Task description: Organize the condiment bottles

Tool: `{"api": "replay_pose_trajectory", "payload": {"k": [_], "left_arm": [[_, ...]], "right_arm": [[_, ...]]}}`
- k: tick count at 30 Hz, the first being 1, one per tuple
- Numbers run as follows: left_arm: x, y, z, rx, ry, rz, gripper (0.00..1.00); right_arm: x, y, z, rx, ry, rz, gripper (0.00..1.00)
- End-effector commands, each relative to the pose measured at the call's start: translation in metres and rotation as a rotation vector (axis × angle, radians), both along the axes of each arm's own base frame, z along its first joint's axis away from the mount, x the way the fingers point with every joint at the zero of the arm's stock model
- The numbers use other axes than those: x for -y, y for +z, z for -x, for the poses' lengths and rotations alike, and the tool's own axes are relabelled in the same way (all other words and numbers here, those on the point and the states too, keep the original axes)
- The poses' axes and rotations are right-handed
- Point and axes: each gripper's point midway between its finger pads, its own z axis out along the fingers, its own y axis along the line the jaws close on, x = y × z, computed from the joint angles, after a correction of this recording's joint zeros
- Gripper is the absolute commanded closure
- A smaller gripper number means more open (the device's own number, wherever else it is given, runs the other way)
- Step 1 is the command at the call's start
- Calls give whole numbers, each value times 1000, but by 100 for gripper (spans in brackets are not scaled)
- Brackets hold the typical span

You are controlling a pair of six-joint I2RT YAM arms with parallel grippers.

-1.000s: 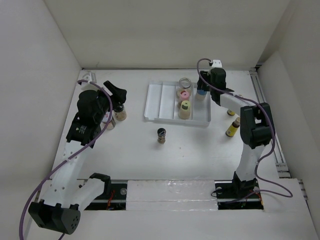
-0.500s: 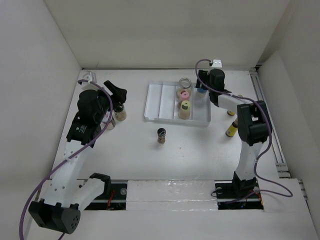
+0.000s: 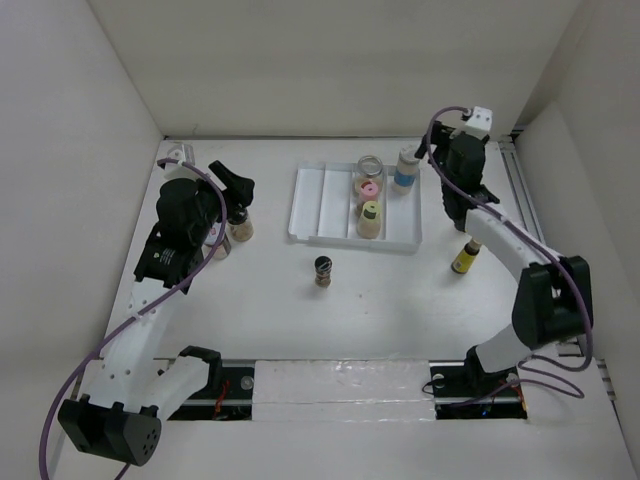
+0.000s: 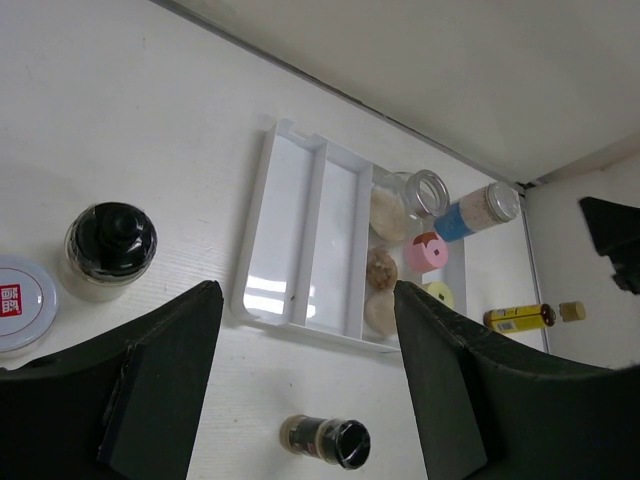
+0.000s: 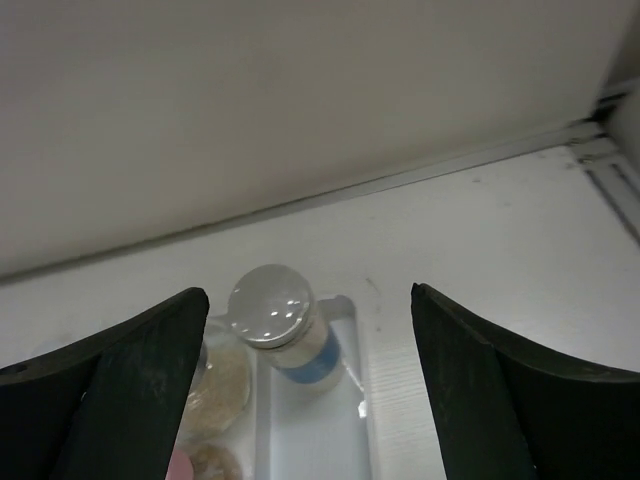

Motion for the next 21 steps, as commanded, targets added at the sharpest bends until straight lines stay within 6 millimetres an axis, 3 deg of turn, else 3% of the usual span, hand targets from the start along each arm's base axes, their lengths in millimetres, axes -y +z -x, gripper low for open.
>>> {"api": "replay_pose_trajectory", "payload": {"k": [1, 2, 6, 10, 15, 18, 21], "left_arm": [[-1, 26, 0, 79, -4, 0, 35], [-1, 24, 1, 70, -4, -2, 35], [2, 23, -1, 67, -22, 1, 35], [2, 23, -1, 67, -22, 1, 35], [6, 21, -1, 67, -40, 5, 35], [8, 20, -3, 66, -49, 7, 36], [8, 20, -3, 66, -49, 7, 36]], "right_arm": [[72, 6, 41, 6, -376, -70, 12], [91, 0, 47, -11, -434, -69, 12], [128, -46, 55, -153, -480, -96, 12], [134, -77, 53, -238, -465, -101, 14], [141, -83, 54, -258, -471, -105, 17], [145, -97, 55, -288, -482, -99, 26], [142, -97, 54, -288, -464, -114, 43]]}}
